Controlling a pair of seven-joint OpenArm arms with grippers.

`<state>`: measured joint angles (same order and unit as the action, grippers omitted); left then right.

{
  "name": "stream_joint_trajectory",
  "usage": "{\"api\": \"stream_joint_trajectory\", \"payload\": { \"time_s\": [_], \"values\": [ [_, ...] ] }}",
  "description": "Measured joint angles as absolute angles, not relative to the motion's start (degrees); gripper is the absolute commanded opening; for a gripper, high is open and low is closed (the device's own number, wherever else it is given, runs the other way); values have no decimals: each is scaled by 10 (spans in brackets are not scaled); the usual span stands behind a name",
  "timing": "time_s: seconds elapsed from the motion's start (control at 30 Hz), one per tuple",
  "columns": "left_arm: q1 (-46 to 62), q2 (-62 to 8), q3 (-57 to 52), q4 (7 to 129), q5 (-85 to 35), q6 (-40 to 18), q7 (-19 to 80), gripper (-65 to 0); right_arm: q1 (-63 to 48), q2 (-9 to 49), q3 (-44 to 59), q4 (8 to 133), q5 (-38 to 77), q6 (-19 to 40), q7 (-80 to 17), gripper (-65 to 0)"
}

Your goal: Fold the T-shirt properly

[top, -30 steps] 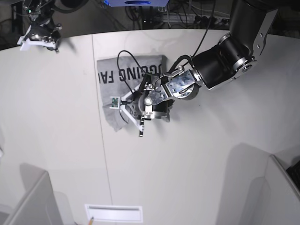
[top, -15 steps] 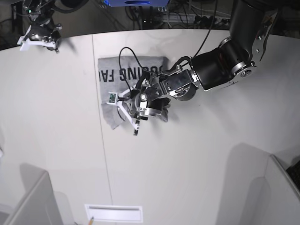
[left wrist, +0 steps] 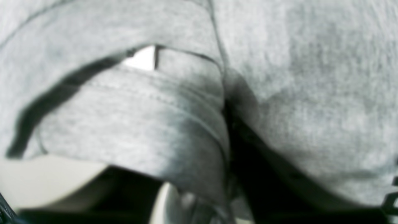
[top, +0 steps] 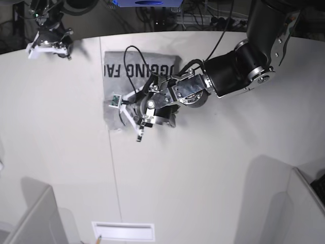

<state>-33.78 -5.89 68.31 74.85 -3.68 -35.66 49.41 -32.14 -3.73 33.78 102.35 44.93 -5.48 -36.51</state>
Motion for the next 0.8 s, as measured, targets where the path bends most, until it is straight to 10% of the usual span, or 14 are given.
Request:
{"api": "stream_joint_trajectory", "payload": {
  "time_s": [0.23, 0.63, 0.8],
  "values": [
    [-362, -54, 683, 746, -48, -361, 496, -283, -318, -36, 328, 1023, 446, -55, -365, -650],
    [-364, -55, 538, 820, -46, -364, 501, -281, -305, -37, 328, 1013, 395, -50, -359, -650],
    [-306, -62, 434, 914, -40, -364, 501, -296, -312, -57, 331, 1011, 337, 39, -308, -650]
  ]
}}
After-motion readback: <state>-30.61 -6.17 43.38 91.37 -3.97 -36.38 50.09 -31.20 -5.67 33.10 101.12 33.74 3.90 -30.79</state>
